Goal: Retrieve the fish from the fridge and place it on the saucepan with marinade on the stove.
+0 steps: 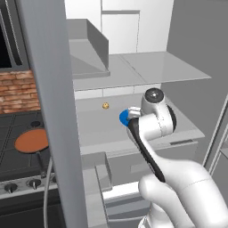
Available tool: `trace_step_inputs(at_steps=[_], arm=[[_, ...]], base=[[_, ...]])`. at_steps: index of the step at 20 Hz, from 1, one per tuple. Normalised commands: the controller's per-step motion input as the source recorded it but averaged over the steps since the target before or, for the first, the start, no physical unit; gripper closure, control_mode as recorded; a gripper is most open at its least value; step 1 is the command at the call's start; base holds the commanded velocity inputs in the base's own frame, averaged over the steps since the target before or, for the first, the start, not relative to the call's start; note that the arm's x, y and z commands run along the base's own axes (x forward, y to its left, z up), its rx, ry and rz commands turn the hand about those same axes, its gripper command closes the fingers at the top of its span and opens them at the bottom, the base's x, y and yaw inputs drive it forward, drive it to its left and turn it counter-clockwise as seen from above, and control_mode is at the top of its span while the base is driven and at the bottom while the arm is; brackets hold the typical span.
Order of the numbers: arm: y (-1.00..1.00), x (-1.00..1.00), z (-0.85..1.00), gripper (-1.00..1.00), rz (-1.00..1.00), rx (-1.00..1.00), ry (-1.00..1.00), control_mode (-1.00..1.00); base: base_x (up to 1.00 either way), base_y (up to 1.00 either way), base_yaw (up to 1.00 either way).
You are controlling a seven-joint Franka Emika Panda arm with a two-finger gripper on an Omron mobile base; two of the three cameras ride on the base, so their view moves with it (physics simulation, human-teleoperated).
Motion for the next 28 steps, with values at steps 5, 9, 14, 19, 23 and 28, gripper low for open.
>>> trace_step_inputs(at_steps=[5, 9, 14, 19, 23, 28], arm=[[0.0, 0.02, -0.23, -1.0, 0.0, -0.02, -0.07, -1.0], [0.0, 0.08, -0.02, -1.0, -0.02, -0.01, -0.07, -1.0], [0.0, 0.14, 0.0, -1.0, -0.03, 0.0, -0.02, -1.0], [0.0, 0.2, 0.0, -1.0, -0.03, 0.0, 0.0, -1.0], [0.0, 0.23, 0.0, -1.0, -0.03, 0.0, 0.0, -1.0], [0.0, 0.19, 0.0, -1.0, -0.03, 0.0, 0.0, -1.0]], base=[[0.0, 0.0, 0.0], [0.0, 0.0, 0.0], [0.0, 0.0, 0.0], [0.0, 0.0, 0.0], [0.0, 0.0, 0.0], [0.0, 0.0, 0.0]])
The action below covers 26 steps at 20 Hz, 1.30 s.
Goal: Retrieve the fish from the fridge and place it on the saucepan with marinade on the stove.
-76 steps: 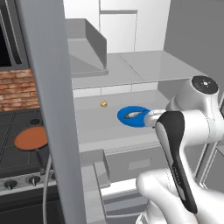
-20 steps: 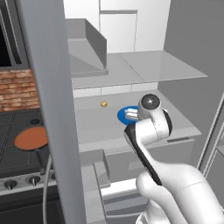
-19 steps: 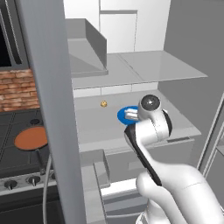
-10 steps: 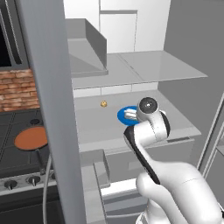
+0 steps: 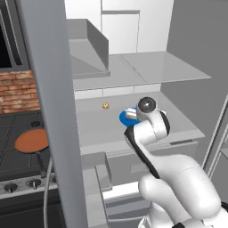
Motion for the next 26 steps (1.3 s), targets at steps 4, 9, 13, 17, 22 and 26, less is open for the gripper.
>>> trace_step_inputs(at_steps=[4, 9, 13, 17, 22, 26], arm=[[0.0, 0.14, 0.0, -1.0, -0.01, 0.0, 0.0, -1.0], [0.0, 0.01, 0.0, -1.0, 0.0, 0.0, 0.0, -1.0], [0.0, 0.0, 0.0, -1.0, 0.0, 0.0, 0.0, -1.0], [0.0, 0.04, 0.0, -1.0, 0.0, 0.0, 0.0, -1.0], [0.0, 0.17, 0.0, -1.0, 0.0, 0.0, 0.0, -1.0], [0.0, 0.17, 0.0, -1.0, 0.0, 0.0, 0.0, -1.0]], base=[[0.0, 0.0, 0.0], [0.0, 0.0, 0.0], [0.0, 0.0, 0.0], [0.0, 0.0, 0.0], [0.0, 0.0, 0.0], [0.0, 0.0, 0.0]])
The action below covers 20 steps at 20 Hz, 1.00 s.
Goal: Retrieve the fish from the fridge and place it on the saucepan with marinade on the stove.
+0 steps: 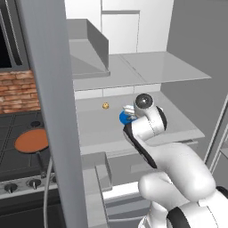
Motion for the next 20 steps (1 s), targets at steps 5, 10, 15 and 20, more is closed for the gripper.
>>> trace_step_inputs(at_steps=[5, 10, 15, 20], arm=[[0.0, 0.16, 0.0, -1.0, 0.0, 0.0, 0.0, -1.0], [0.0, 0.13, 0.0, -1.0, 0.0, 0.0, 0.0, -1.0], [0.0, 0.16, 0.0, -1.0, 0.0, 0.0, 0.0, -1.0], [0.0, 0.16, 0.0, -1.0, 0.0, 0.0, 0.0, -1.0]], base=[[0.0, 0.0, 0.0], [0.0, 0.0, 0.0], [0.0, 0.0, 0.0], [0.0, 0.0, 0.0]])
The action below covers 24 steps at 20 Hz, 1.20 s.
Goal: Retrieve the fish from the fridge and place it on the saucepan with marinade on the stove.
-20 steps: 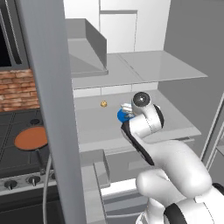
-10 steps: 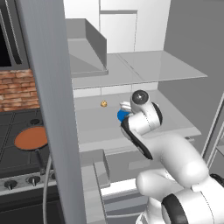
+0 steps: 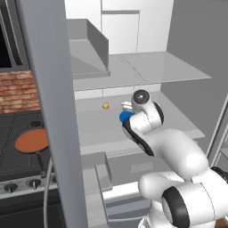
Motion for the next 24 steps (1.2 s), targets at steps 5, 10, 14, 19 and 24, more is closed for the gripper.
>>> trace_step_inputs(at_steps=[5, 10, 14, 19, 24], arm=[[0.0, 0.18, 0.0, -1.0, 0.0, 0.0, 0.0, -1.0], [0.0, 0.13, 0.0, -1.0, 0.0, 0.0, 0.0, -1.0], [0.0, 0.12, 0.0, -1.0, 0.0, 0.0, 0.0, -1.0], [0.0, 0.06, -0.1, -1.0, 0.0, 0.0, 0.0, -1.0], [0.0, 0.01, -0.3, -1.0, 0.0, -0.01, -0.04, -1.0]], base=[[0.0, 0.0, 0.0], [0.0, 0.0, 0.0], [0.0, 0.0, 0.0], [0.0, 0.0, 0.0], [0.0, 0.0, 0.0]])
